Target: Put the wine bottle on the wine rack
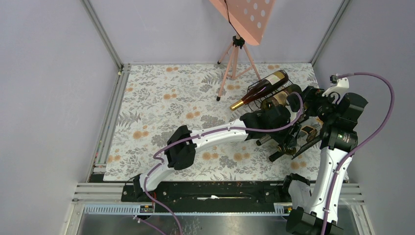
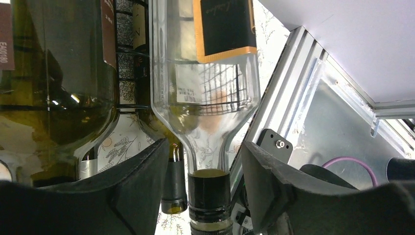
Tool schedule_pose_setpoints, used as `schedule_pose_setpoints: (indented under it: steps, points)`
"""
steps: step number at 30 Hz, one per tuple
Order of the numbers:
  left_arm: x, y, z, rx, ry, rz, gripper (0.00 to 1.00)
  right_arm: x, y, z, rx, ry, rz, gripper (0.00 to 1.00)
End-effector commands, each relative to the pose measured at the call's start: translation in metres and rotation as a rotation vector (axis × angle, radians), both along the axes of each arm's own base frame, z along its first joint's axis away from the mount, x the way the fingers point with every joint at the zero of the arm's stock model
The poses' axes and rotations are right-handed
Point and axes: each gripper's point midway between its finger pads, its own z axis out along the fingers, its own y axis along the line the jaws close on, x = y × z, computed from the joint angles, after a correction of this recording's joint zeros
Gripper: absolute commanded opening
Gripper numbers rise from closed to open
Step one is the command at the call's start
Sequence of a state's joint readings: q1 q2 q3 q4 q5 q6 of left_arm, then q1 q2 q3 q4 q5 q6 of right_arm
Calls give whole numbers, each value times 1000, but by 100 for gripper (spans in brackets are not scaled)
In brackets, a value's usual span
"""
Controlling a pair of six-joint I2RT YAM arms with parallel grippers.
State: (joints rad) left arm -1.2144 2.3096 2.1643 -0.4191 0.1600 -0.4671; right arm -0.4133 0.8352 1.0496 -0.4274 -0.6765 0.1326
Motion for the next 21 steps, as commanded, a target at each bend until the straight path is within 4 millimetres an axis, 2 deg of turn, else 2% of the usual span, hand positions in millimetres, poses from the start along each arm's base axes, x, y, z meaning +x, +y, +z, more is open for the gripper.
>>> schedule_pose_setpoints:
  steps: [1, 11, 21]
  points:
    - [-11, 1, 72, -125, -99, -40, 61, 2, 2, 13, -12, -51, 20, 100]
    - [-25, 20, 94, -114, -180, -99, 72, -1, 0, 19, -27, -64, 1, 100]
    - [-5, 54, 119, -53, -388, -79, 82, -3, -6, 37, -57, -76, -41, 100]
